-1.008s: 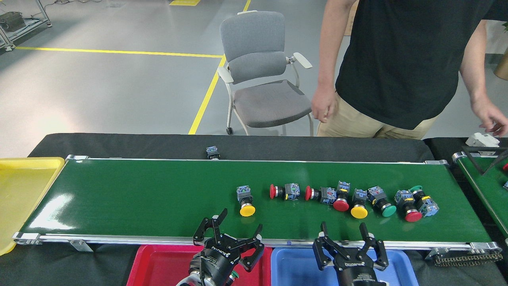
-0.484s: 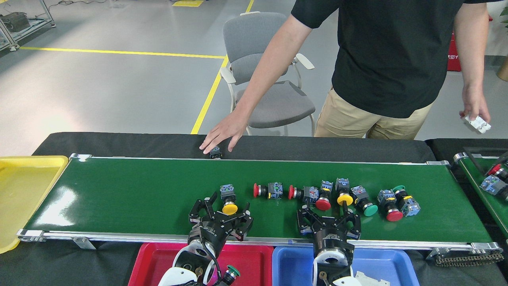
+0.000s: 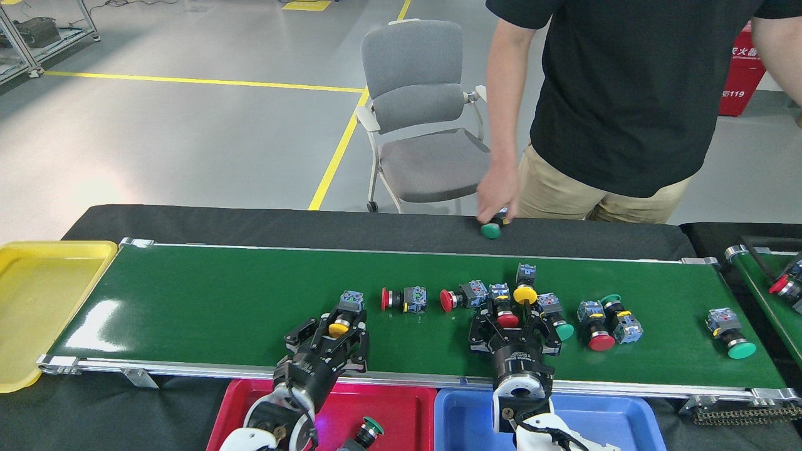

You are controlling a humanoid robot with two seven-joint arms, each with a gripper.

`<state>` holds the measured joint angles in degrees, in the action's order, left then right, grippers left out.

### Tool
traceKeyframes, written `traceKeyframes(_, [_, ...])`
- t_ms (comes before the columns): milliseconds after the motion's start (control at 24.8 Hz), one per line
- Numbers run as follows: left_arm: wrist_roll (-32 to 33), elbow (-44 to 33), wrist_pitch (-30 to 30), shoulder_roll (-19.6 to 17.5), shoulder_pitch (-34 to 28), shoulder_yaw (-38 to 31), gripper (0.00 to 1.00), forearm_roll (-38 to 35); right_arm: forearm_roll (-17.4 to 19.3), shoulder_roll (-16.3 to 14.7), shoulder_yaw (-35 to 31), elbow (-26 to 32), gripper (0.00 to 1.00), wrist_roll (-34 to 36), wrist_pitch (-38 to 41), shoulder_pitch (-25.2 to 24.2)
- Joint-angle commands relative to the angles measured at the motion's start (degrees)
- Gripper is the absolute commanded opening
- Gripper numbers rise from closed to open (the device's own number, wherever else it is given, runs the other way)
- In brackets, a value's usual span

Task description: Pick switch part from conveyor to tray

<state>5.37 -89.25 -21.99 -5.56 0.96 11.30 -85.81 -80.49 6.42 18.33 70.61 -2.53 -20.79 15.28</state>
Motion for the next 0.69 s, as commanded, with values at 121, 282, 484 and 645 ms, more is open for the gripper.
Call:
traceKeyframes(121, [0.1, -6.5, -23.0, -2.0, -5.4, -12.9, 0.83, 1.4, 1.1, -2.6, 0.0, 10.5, 0.11, -2.7, 6.8, -4.7])
traceKeyframes(282, [-0.2, -7.2, -23.0, -0.9, -10.3, -14.1, 1.0, 3.2, 1.4, -2.6, -0.4, 11.3, 0.11, -3.4, 7.9, -5.8])
traceKeyframes(484, [-0.3, -7.3, -23.0, -0.2, -14.7, -16.0, 1.0, 3.4, 3.8, -3.3, 0.0, 20.5, 0.12, -4.0, 13.6, -10.7])
traceKeyframes(645, [-0.4, -7.2, -19.8, 4.0, -14.7, -26.6, 1.0, 2.9, 3.8, -3.0, 0.6, 29.9, 0.13, -5.3, 28.0, -20.1])
